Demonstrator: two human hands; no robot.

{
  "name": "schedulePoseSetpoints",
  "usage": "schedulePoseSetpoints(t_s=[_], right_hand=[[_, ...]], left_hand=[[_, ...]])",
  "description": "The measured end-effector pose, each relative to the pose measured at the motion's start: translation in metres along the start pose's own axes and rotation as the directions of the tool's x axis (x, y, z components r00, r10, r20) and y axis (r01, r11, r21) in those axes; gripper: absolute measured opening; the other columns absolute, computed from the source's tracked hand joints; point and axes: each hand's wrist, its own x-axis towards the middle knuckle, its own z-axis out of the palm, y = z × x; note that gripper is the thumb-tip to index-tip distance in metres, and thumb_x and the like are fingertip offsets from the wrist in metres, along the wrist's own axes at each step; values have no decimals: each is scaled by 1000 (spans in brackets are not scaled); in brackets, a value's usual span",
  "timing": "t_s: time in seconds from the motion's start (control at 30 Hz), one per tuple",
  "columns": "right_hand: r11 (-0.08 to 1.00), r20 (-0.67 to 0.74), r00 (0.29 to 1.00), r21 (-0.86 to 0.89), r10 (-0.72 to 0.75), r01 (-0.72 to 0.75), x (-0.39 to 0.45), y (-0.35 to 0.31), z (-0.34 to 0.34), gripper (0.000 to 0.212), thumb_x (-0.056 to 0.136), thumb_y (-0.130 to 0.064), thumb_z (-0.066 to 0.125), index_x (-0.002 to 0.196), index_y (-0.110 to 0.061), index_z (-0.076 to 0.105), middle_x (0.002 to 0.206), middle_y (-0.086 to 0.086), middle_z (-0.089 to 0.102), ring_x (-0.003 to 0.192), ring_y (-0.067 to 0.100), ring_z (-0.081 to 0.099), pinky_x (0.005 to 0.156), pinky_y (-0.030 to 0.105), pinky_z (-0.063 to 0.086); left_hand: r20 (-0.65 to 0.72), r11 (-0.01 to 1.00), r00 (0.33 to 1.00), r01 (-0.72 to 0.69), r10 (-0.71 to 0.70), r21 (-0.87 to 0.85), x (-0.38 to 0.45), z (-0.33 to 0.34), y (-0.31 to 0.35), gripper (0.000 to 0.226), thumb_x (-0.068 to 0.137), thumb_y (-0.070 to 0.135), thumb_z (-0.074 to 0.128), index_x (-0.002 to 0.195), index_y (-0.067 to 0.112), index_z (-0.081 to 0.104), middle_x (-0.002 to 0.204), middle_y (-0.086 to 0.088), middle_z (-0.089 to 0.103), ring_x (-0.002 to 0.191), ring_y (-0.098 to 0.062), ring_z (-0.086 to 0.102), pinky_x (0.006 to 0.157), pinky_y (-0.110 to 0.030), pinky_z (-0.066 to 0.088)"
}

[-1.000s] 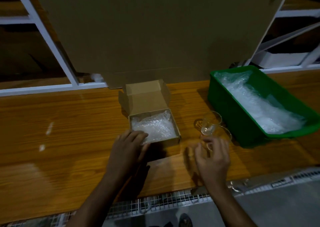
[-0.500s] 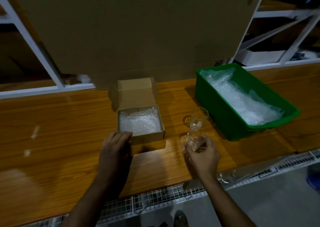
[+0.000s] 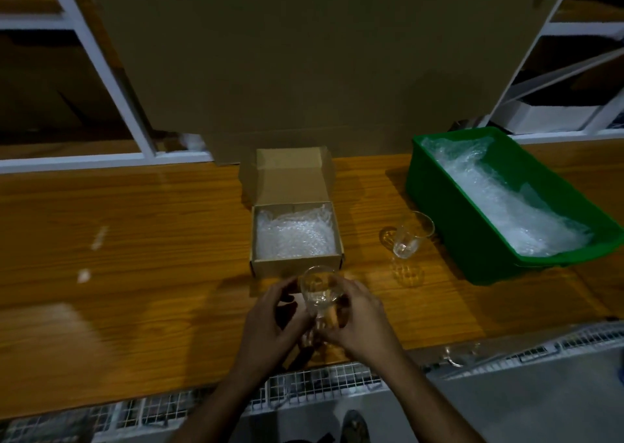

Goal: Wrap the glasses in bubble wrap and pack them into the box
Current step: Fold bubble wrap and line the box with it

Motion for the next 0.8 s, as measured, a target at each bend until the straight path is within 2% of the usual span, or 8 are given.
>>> schedulePoseSetpoints(t_s=[0.07,0.13,0.27,0.4,0.47,0.57,0.63,0.8], right_hand=[[991,-19,999,-119,51,-53,-1,-6,-35,62,78,-20,82,134,-30,58,117,-14,56,104,4,58,80,11,49],[987,-273,961,-136,40,-80,6,-10,-86,42,86,-15,75,126,-24,64,108,-9,63,92,3,62,72,7,46],[968,-674,737,-157,40,-197,58,13,-192,27,91,-16,65,118,-13,69,104,5,71,93,18,67,83,28,54],[822,-451,836,-312,313,-476,122,76,-262,31,90,-22,65,120,-12,69,115,14,71,99,29,66,93,37,52],[707,-200,870,-515,452,-485,137,98,-270,42,95,-26,66,134,-12,60,136,15,60,100,27,65,92,39,54],[628,20,821,-655,571,-421,145,118,-265,51,97,-9,57,147,-10,46,148,18,44,110,32,59,84,38,59],[589,13,843,-721,537,-364,148,125,-261,45,94,-5,58,139,-8,56,140,18,54,102,31,63,72,32,57],[576,-116,909,-740,400,-348,154,122,-270,25,87,-15,68,111,-16,76,119,11,70,107,29,65,94,34,52]], left_hand=[[-7,1000,1000,21,-21,-14,1,6,-3,56,80,47,77,130,43,51,115,25,62,102,9,60,74,-10,51],[-6,998,999,45,-45,48,5,14,-6,53,77,48,79,124,37,58,111,21,64,97,2,63,72,-15,50],[-36,980,999,23,-17,200,17,33,3,35,79,35,82,100,40,55,91,23,52,89,-12,57,68,-22,41],[-44,981,999,-2,11,193,22,38,11,35,80,31,81,95,45,52,88,26,51,86,-7,54,69,-32,48],[-53,983,999,4,6,182,22,38,11,36,80,32,81,93,47,51,89,25,53,85,-4,54,70,-34,50],[-62,989,998,24,-15,148,21,39,14,43,78,30,83,94,53,50,94,25,51,87,2,53,69,-29,49],[-82,989,995,68,-57,133,20,37,13,47,76,27,84,105,51,55,97,25,50,88,0,54,70,-27,49],[-129,978,986,128,-107,166,16,26,3,50,75,22,86,117,35,62,97,9,57,90,-8,50,68,-21,38]])
